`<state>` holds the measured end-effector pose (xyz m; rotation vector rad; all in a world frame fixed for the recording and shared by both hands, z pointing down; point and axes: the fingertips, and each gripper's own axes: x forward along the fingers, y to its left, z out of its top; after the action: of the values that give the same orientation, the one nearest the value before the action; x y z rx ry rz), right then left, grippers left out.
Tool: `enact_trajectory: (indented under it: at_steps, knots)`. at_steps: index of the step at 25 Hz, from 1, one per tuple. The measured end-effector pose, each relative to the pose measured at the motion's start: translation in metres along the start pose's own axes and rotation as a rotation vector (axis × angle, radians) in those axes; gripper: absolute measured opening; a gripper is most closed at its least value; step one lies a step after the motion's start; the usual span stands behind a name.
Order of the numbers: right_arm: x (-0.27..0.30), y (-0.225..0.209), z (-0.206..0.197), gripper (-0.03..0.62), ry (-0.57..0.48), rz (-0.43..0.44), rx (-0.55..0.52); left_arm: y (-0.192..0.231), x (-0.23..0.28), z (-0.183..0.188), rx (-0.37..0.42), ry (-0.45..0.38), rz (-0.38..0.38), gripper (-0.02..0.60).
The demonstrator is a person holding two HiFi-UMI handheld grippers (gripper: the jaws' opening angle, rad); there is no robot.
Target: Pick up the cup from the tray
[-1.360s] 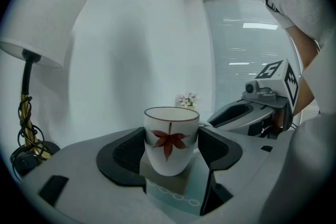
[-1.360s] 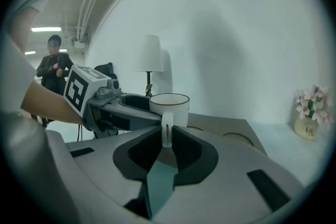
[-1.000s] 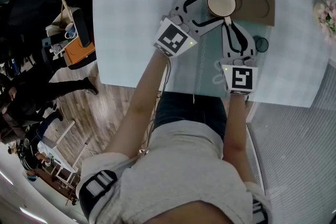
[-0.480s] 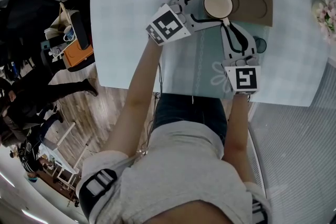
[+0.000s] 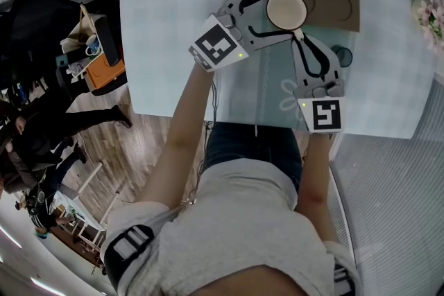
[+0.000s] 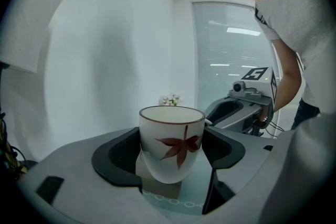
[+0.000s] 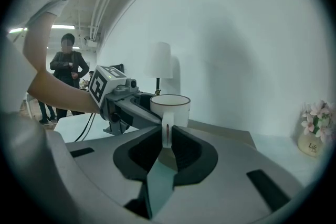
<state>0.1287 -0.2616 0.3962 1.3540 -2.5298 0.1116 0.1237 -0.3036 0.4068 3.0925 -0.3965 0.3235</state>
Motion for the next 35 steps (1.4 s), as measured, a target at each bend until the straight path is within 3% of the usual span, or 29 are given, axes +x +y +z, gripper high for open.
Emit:
enact_trajectory:
  at_steps: [8,17,29,35]
  knots:
    - [-0.043,0.018,-0.013,0.052,0.019,-0.018,-0.010,-0.049,0.000,-0.002,-0.010,0.015,-0.028,0.371]
    - [-0.087,0.021,-0.055,0.052,0.093,-0.101,0.020,-0.101,0.024,-0.023,-0.017,0.060,-0.112,0.371]
    - [-0.094,0.017,-0.105,0.052,0.205,-0.149,0.059,-0.114,0.046,-0.062,-0.019,0.134,-0.169,0.371]
    - [-0.090,0.016,-0.115,0.052,0.196,-0.156,0.032,-0.115,0.049,-0.073,-0.009,0.157,-0.161,0.371]
